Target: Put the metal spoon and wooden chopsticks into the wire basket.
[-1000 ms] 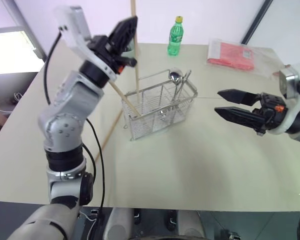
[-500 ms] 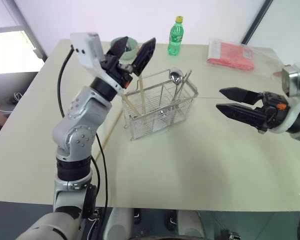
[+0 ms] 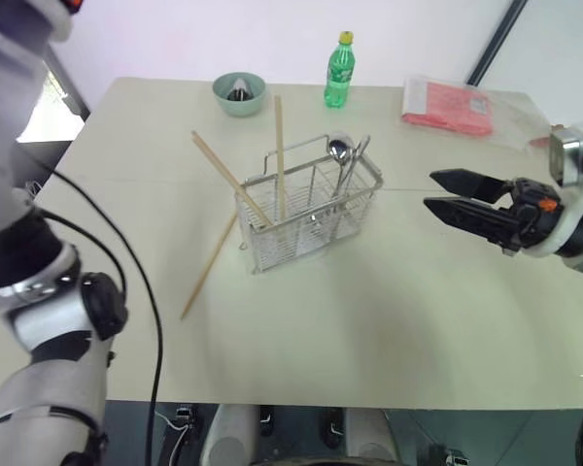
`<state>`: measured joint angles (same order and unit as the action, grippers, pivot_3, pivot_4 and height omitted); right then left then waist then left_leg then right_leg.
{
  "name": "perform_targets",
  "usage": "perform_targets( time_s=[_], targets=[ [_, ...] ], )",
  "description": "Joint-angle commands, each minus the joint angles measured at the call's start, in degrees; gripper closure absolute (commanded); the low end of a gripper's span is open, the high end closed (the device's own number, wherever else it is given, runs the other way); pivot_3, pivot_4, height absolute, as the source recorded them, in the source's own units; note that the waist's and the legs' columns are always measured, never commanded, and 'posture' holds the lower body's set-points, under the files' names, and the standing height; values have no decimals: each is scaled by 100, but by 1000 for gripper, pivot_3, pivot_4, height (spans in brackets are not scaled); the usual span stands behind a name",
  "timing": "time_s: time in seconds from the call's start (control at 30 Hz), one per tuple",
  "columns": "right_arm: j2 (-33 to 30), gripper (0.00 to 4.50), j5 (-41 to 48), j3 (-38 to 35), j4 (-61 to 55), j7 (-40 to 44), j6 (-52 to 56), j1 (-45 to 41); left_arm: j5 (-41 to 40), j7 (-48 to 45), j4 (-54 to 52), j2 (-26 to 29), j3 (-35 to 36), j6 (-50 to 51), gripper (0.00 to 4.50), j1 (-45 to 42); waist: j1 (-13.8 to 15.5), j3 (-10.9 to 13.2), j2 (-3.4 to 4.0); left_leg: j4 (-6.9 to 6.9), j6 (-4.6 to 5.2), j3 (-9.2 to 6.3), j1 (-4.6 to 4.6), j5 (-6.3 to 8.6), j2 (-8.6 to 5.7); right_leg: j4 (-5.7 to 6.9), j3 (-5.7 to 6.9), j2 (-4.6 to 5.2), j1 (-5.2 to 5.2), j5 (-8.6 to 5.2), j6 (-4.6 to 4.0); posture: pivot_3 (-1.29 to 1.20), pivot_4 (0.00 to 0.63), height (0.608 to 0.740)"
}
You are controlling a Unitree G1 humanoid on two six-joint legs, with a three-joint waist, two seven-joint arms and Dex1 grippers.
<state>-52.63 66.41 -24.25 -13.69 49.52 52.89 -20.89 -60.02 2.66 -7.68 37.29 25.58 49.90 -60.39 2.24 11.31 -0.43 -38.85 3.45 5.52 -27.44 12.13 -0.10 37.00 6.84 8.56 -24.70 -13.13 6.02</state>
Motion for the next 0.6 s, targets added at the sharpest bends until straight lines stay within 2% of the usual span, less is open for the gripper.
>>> perform_targets(
  time_s=[0.03,0.17,0.3,0.43,0.6],
  targets=[
    [49,0,-34,-9,22,103,-134,-198,177,-206,359,610,-579,1337,53,582,4,0,0,-1,0,0,0,0,-1,0,0,0,0,0,-1,0,150,680],
    [65,0,-66,54,64,119,-144,-275,621,-538,301,985,-1273,1936,53,1229,15,5,-9,-1,0,0,-10,2,-5,-4,-2,7,-33,-7,-15,0,150,680],
    [-16,0,-104,51,-103,314,-165,-84,608,-825,205,867,-1674,2648,53,1327,10,7,-12,1,-4,-3,-59,2,-4,-7,-5,17,-78,-5,-17,0,150,680],
    [-103,0,-139,-21,-403,532,-195,187,1119,-1245,4,863,-2385,2598,53,1486,4,7,-10,12,-43,2,-73,-22,-4,-8,-7,20,-76,-5,-16,0,150,680],
    [-85,0,-112,-185,-538,436,-178,327,1865,-1714,333,616,-3226,2302,53,1439,0,6,-9,12,-44,5,-74,-23,-2,-7,-9,21,-79,-4,-18,0,150,680]
  ],
)
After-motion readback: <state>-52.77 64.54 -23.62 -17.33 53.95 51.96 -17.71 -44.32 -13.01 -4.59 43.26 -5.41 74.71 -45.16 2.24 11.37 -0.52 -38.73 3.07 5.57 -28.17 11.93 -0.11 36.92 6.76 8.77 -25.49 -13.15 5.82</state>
